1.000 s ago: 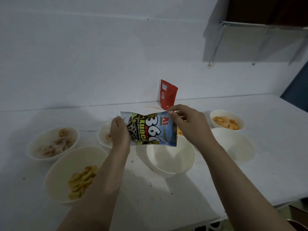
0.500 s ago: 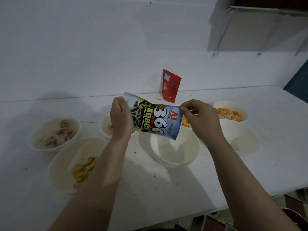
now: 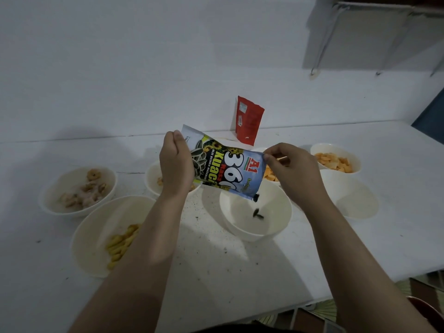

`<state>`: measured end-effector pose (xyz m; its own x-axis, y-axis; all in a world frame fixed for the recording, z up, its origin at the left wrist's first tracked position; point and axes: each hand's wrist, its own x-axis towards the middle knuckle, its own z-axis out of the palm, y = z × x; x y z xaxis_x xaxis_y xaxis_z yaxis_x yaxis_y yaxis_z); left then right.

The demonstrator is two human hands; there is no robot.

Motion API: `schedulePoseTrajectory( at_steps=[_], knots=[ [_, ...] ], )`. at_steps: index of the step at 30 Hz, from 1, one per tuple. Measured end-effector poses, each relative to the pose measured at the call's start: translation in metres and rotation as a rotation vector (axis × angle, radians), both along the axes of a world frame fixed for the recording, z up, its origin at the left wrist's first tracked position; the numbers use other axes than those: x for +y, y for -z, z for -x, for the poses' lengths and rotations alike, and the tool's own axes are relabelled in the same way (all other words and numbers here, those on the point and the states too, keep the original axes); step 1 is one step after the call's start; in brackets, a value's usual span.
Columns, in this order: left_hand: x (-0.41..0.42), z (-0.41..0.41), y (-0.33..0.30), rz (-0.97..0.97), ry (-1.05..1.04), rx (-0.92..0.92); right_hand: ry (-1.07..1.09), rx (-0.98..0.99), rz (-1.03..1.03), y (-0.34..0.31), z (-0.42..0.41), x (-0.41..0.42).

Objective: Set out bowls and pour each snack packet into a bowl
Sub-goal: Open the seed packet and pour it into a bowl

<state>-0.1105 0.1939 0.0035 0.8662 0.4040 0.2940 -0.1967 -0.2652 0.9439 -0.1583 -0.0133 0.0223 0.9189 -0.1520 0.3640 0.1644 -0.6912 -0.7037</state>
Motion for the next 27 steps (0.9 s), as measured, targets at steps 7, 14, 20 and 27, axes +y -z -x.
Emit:
schedulePoseTrajectory(
  at_steps=[7,14,20,27],
  knots=[
    [0.000,-0.001,-0.001,-0.011,0.002,0.000,-0.004,-0.006,-0.022,0.003,0.002,0.000],
    [0.000,-0.001,-0.002,-0.007,0.015,-0.018,-0.001,-0.002,-0.022,0.003,0.001,0.000],
    [0.002,-0.003,-0.002,-0.022,0.015,-0.028,-0.010,0.011,-0.062,0.003,0.000,0.000],
    [-0.002,-0.001,-0.002,-0.054,0.020,-0.051,0.036,0.006,-0.051,0.015,0.004,-0.001]
  ],
)
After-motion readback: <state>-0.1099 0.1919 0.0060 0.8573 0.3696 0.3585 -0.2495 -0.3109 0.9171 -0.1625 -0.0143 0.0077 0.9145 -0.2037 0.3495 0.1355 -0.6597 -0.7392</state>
